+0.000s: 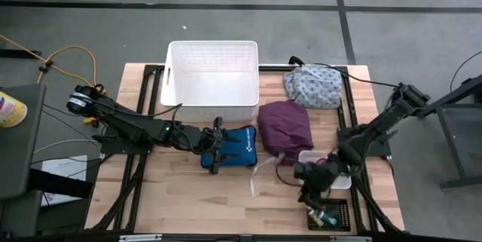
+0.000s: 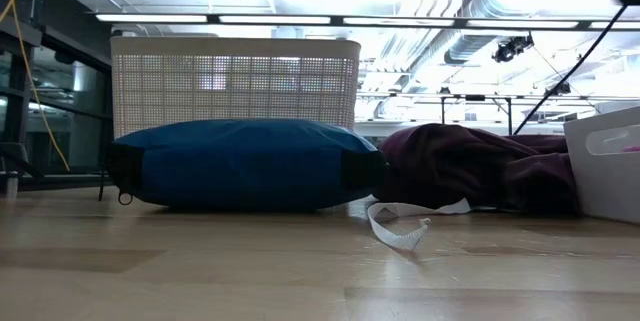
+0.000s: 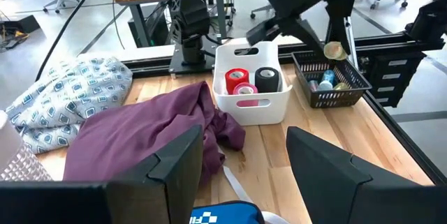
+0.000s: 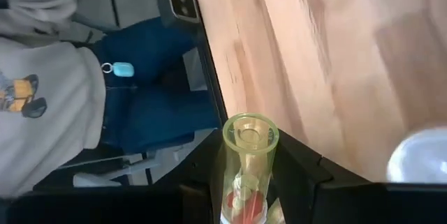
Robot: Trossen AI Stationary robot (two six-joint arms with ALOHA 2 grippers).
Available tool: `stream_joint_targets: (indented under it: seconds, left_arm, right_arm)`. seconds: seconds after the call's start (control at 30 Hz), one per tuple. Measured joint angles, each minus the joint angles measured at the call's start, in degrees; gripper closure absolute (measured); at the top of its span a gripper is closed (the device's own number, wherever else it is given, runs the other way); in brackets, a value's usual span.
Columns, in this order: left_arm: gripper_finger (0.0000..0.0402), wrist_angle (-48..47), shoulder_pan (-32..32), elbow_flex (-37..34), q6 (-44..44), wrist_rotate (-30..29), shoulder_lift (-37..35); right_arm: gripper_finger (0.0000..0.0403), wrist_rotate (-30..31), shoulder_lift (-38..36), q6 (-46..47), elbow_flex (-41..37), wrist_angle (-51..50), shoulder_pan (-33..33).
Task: Pick & Place Medicine items
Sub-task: Put the yellow pill bottle into the black bin
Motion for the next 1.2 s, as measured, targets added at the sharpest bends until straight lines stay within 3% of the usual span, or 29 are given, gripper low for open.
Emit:
stream_joint_targets:
  seconds: [0.2, 0.33, 0.7, 1.2]
  left_arm:
    - [0.0199, -0.02, -0.01, 0.0, -1.36, -0.02, 0.0]
    - [0.0199, -0.17, -0.02, 0.0, -1.51, -0.02, 0.0]
    - [0.0199, -0.17, -0.02, 0.0, -1.53, -0.02, 0.0]
    - [0.0199, -0.19, -0.02, 0.0, -1.51, -0.02, 0.0]
  right_arm:
    - [0.0314, 7.55, 1.77, 11.11, 0.0, -0.51, 8.16]
    - [0.0314, 9.33, 4.84, 17.67, 0.0, -1.44, 12.36]
    - [0.0314, -0.69, 14.65, 29.22, 0.0, -6.48, 17.01]
    - [0.0313, -6.64, 17.23, 30.08, 0.0, -10.7, 17.63]
